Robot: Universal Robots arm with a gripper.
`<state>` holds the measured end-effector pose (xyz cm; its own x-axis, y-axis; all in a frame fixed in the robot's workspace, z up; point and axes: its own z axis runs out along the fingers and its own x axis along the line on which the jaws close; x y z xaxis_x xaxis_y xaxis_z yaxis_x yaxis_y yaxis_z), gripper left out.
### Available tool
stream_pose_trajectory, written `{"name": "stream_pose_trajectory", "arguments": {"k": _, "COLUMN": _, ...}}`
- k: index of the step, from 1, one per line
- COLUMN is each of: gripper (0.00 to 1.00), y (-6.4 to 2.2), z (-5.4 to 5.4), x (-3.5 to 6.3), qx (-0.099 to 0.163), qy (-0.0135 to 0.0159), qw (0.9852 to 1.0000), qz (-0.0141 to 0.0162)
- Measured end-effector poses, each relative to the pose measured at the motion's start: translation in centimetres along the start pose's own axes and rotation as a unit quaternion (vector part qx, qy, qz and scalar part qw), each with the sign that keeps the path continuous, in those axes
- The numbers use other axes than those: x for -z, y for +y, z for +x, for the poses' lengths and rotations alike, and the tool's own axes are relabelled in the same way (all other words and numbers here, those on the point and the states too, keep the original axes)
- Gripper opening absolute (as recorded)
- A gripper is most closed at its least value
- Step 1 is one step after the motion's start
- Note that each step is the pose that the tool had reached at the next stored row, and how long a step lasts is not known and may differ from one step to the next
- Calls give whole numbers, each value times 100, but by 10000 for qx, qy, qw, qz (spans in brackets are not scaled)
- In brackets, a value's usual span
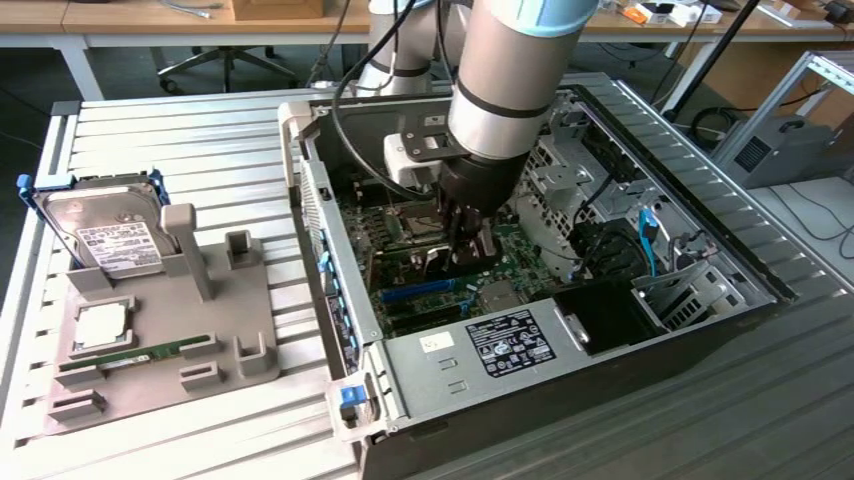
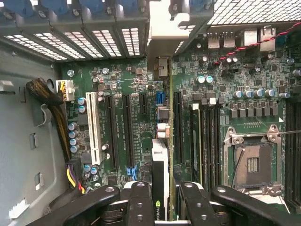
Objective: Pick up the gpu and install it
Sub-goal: 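Insert the gpu into the slot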
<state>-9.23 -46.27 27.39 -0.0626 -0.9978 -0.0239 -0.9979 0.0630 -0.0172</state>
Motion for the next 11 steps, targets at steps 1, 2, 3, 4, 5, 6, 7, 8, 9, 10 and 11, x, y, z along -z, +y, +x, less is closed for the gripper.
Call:
{"name": "stream_pose_trajectory", "arguments": {"k": 1, "gripper": 27, "y": 4, "z": 0, "x": -5, "qx": 0, "qy": 0, "qw": 10000, "qz": 0}}
{"name": "stream_pose_trajectory", "arguments": {"k": 2, "gripper": 27, "y": 10, "z": 1, "x": -8, "qx": 0, "qy": 1, "qw": 10000, "qz": 0}}
{"name": "stream_pose_trajectory", "arguments": {"k": 3, "gripper": 27, "y": 18, "z": 2, "x": -11, "qx": 0, "qy": 1, "qw": 10000, "qz": 0}}
{"name": "stream_pose_trajectory", "arguments": {"k": 4, "gripper": 27, "y": 23, "z": 2, "x": -14, "qx": 0, "qy": 0, "qw": 10000, "qz": 0}}
{"name": "stream_pose_trajectory", "arguments": {"k": 5, "gripper": 27, "y": 26, "z": 3, "x": -17, "qx": 0, "qy": 0, "qw": 10000, "qz": 0}}
{"name": "stream_pose_trajectory", "arguments": {"k": 6, "gripper": 27, "y": 35, "z": 4, "x": -21, "qx": 0, "qy": 0, "qw": 10000, "qz": 0}}
{"name": "stream_pose_trajectory", "arguments": {"k": 7, "gripper": 27, "y": 40, "z": 5, "x": -22, "qx": 0, "qy": -1, "qw": 10000, "qz": 0}}
{"name": "stream_pose_trajectory", "arguments": {"k": 8, "gripper": 27, "y": 44, "z": 6, "x": -24, "qx": 0, "qy": 0, "qw": 10000, "qz": 0}}
{"name": "stream_pose_trajectory", "arguments": {"k": 9, "gripper": 27, "y": 49, "z": 8, "x": -25, "qx": 0, "qy": 0, "qw": 10000, "qz": 0}}
{"name": "stream_pose_trajectory", "arguments": {"k": 10, "gripper": 27, "y": 53, "z": 8, "x": -28, "qx": 0, "qy": 0, "qw": 10000, "qz": 0}}
{"name": "stream_pose_trajectory", "arguments": {"k": 11, "gripper": 27, "y": 61, "z": 10, "x": -32, "qx": 0, "qy": 0, "qw": 10000, "qz": 0}}
